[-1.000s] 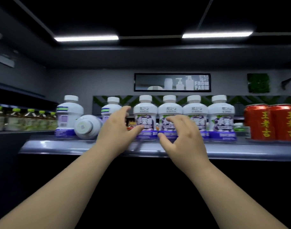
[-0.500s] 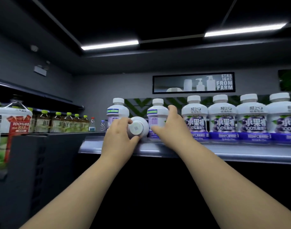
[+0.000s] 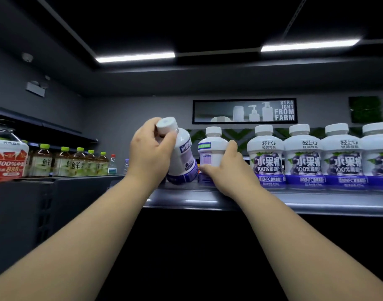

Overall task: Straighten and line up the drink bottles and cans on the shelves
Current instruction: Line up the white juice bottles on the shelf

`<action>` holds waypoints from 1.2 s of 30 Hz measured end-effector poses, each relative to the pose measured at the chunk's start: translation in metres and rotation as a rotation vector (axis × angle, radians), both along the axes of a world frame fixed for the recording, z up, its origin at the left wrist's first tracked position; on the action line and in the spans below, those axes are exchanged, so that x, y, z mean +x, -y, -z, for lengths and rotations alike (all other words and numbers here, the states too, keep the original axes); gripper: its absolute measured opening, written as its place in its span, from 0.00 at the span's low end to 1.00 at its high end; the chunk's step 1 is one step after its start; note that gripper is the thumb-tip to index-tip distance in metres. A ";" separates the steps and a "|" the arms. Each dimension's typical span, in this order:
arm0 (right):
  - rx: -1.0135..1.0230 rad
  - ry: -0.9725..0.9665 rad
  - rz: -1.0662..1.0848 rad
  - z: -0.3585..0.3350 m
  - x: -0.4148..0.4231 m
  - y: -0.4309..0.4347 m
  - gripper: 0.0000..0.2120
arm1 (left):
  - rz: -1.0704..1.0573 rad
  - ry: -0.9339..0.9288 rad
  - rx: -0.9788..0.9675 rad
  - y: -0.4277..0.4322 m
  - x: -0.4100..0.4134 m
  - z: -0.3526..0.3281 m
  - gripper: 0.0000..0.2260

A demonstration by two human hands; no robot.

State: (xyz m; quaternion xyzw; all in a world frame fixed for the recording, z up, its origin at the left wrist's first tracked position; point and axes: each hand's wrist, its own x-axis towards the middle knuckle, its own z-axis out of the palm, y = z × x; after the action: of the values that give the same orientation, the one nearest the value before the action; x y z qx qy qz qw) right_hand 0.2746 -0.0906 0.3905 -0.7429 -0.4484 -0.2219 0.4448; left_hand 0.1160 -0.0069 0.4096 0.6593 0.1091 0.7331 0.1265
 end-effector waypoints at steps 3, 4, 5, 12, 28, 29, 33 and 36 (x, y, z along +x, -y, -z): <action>0.053 0.026 0.023 0.004 0.000 0.005 0.45 | 0.018 -0.072 -0.083 0.008 0.024 -0.007 0.16; 0.066 0.034 0.027 0.005 0.002 0.006 0.44 | 0.022 -0.105 -0.108 0.007 0.033 -0.008 0.18; 0.071 0.041 0.026 0.006 0.003 0.008 0.43 | 0.024 -0.132 -0.130 0.006 0.040 -0.008 0.20; -0.013 0.054 -0.008 0.009 0.003 0.017 0.49 | -0.068 -0.426 -0.176 -0.012 0.050 0.016 0.38; -0.060 0.036 0.005 0.010 -0.002 0.019 0.52 | -0.108 -0.612 -0.268 -0.020 0.021 0.024 0.30; -0.064 0.037 0.003 0.010 -0.001 0.019 0.52 | -0.101 -0.621 -0.268 -0.020 0.021 0.024 0.31; -0.001 0.086 0.028 0.012 -0.003 0.021 0.57 | -0.152 -0.561 -0.242 -0.019 0.023 0.027 0.42; 0.022 0.106 0.034 0.015 -0.004 0.020 0.57 | -0.161 -0.558 -0.248 -0.023 0.024 0.028 0.37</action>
State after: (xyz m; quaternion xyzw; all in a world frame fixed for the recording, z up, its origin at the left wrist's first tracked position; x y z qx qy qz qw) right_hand 0.2702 -0.1105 0.3756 -0.7326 -0.4563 -0.2732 0.4247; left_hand 0.1402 0.0160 0.3812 0.8038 0.2802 0.5126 0.1126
